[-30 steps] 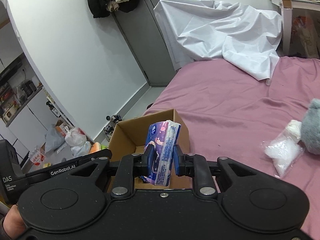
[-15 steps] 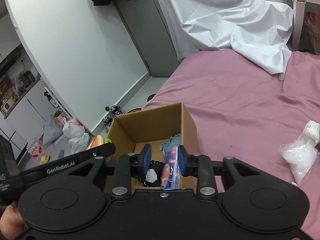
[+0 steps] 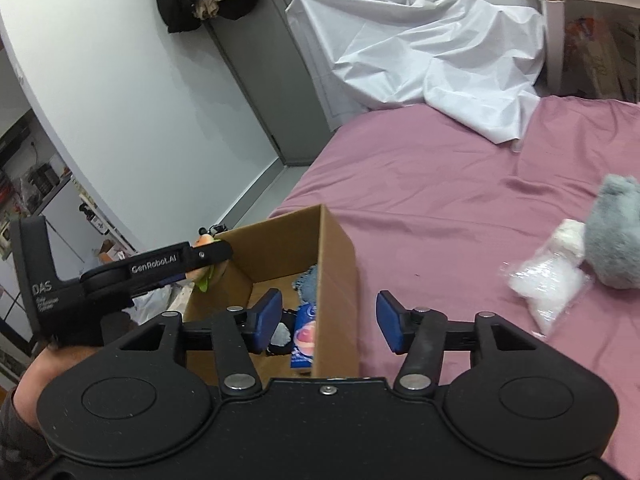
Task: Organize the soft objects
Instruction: 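Open the right tool over the box while the left opens, dropping both items inside, then move both open tools from the box toward the grey plush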
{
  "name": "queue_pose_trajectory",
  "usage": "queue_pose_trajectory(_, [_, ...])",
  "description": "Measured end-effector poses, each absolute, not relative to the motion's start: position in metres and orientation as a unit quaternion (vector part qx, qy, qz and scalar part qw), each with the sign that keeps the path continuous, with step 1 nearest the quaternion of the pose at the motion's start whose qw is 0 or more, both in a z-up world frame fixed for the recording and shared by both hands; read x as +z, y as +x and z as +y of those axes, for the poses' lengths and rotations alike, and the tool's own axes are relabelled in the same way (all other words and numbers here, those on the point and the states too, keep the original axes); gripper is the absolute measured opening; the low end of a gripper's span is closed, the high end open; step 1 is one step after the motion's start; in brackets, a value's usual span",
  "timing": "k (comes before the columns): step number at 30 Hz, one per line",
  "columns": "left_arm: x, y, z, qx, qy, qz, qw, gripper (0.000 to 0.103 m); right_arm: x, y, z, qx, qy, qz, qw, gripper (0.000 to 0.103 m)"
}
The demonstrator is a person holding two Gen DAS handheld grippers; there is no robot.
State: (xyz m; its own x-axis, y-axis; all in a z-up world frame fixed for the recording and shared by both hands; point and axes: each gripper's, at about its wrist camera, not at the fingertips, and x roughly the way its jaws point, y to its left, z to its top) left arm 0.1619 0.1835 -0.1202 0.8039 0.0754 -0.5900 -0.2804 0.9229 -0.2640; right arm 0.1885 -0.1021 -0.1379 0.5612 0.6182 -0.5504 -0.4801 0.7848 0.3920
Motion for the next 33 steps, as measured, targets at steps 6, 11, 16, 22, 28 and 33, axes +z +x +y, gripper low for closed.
queue_pose_trajectory(6, [-0.112,0.159,0.166,0.127,-0.155,0.296,0.934,0.084,-0.142,0.188,-0.131,0.295,0.111,0.348,0.883,0.058])
queue_pose_trajectory(11, [-0.103,0.153,0.149,0.124,-0.147,0.295,0.936,0.090,-0.146,0.189,-0.155,0.279,0.126,0.351,0.885,0.059])
queue_pose_trajectory(16, [-0.097,0.148,0.132,0.113,-0.155,0.299,0.935,0.090,-0.146,0.189,-0.176,0.261,0.140,0.344,0.891,0.069])
queue_pose_trajectory(22, [-0.092,0.144,0.106,0.095,-0.158,0.300,0.936,0.091,-0.145,0.189,-0.194,0.249,0.145,0.331,0.898,0.083])
queue_pose_trajectory(28, [-0.097,0.147,0.087,0.086,-0.158,0.314,0.932,0.092,-0.143,0.187,-0.209,0.232,0.143,0.320,0.907,0.096])
queue_pose_trajectory(33, [-0.100,0.150,0.077,0.078,-0.158,0.321,0.931,0.092,-0.146,0.189,-0.222,0.221,0.147,0.320,0.909,0.097])
